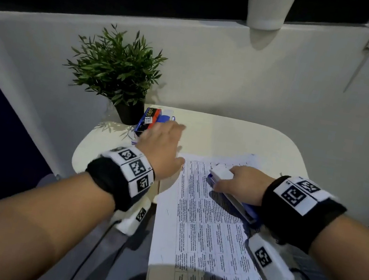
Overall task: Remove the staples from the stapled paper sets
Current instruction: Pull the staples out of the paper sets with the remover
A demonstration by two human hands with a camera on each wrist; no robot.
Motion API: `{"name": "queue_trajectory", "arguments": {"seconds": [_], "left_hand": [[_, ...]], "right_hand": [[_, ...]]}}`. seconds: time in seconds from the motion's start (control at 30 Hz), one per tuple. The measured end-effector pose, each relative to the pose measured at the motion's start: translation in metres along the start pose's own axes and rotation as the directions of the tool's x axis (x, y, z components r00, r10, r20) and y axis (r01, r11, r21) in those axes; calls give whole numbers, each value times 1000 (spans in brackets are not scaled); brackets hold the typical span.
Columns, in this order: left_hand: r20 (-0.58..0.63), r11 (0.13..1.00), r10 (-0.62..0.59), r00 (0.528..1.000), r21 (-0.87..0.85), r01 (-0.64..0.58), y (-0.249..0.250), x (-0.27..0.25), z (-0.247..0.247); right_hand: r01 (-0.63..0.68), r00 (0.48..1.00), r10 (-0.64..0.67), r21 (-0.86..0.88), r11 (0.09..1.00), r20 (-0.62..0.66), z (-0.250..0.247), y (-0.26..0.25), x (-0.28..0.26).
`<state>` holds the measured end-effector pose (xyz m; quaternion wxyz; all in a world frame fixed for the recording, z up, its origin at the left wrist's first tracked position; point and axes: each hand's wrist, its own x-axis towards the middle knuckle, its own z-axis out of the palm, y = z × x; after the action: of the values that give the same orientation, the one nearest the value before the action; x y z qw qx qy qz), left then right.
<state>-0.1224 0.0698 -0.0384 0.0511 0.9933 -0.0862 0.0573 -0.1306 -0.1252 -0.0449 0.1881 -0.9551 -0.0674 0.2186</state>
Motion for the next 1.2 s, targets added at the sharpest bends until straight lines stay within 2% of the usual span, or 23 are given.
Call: {"name": "queue_trajectory", "arguments": {"seconds": [0.07,0.13,0.2,0.37,0.4,0.47,0.57,0.63,0.7,0.77,0.83,0.9,1.07,1.2], "left_hand": [[194,992,102,976,51,-114,0,12,1],[394,985,101,913,91,-148,3,23,4],[478,976,92,874,129,-174,7,30,5],[444,985,104,890,80,-155,12,32,2],[412,982,137,901,60,-177,12,30,1],[356,948,246,901,105,-301,11,25,-1],[359,829,406,840,243,-504,6,16,3],[377,770,448,811,299,-564,-1,8,9],[427,703,487,762,325,-632,-5,-3,12],[446,706,508,737,275,-653,-8,-11,14],[434,717,512,741,260,-647,-7,-13,15],[431,743,474,768,272,-611,-3,-13,15],[399,873,361,843,175,-456,3,-12,19],[422,873,334,843,200,-445,12,-19,18]], "right_hand": [[-5,1000,5,-39,999,13,0,-3,-1],[-13,1000,14,-49,999,14,2,-4,-3],[-24,1000,24,-29,999,13,2,-2,-4],[-30,1000,29,66,997,5,2,3,-4],[-29,1000,29,64,998,4,2,4,-4],[-24,1000,24,80,997,-5,3,5,-4],[-14,999,19,153,988,-29,5,8,-5],[-13,998,23,193,981,-54,6,9,-4],[-9,998,23,210,978,-66,6,9,-4],[-6,997,22,215,977,-70,7,10,-4],[-9,997,26,222,975,-72,7,10,-3],[-12,997,29,229,973,-69,7,10,-3],[-7,998,21,238,971,-58,6,10,-3],[11,996,11,247,969,-86,6,9,-6]]}}
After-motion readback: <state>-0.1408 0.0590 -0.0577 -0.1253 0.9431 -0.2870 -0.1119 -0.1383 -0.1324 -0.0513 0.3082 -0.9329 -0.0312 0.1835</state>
